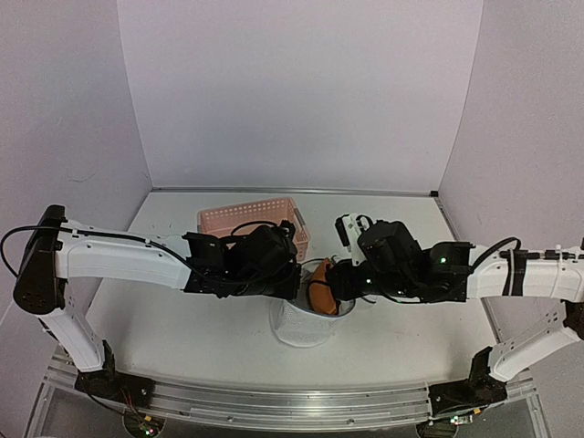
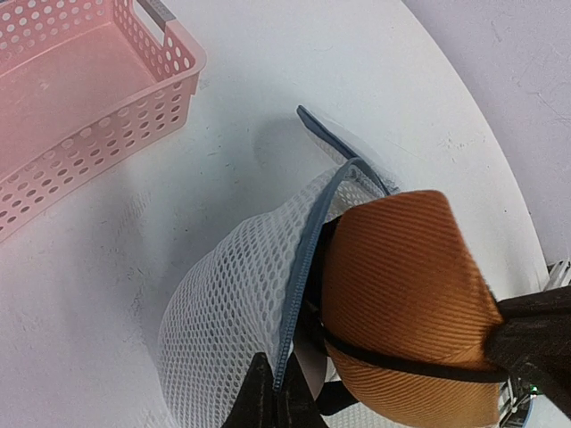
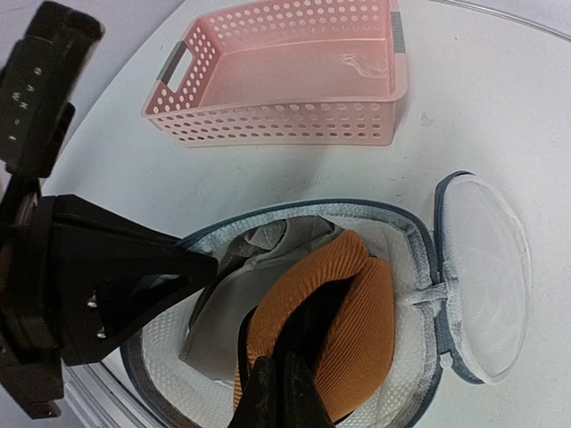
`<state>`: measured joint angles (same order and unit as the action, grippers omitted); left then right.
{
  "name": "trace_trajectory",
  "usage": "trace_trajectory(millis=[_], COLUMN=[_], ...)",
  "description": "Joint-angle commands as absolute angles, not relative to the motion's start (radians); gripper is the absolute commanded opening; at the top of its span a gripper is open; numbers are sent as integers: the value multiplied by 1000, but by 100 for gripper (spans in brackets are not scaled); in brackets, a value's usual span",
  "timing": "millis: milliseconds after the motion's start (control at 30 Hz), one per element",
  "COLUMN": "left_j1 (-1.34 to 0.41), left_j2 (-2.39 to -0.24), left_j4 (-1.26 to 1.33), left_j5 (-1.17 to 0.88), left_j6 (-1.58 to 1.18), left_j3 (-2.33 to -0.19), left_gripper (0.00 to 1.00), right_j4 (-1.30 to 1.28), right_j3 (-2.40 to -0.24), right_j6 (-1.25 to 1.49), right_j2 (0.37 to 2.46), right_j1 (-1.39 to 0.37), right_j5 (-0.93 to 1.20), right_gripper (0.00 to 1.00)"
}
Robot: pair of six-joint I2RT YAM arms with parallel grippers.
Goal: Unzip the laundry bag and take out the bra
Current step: Pick up the bra from the laundry bag.
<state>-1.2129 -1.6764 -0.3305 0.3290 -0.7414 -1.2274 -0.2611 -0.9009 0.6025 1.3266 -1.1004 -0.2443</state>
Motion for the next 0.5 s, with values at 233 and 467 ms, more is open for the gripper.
trace_trajectory(millis=[233, 467], left_j1=[-1221, -1221], left_j2=[-1654, -1652], left_j4=[-288, -287], left_j5=[335, 336], left_j6=[-753, -773], left_j3=[-1222, -1199], left_gripper=[0, 0], right_j4=[-261, -277], right_j3=[-970, -1078], right_j6=[540, 485], right_j2=[1184, 1184], right_j1=[-1107, -1106], right_j5=[-330, -368], right_gripper=[0, 0])
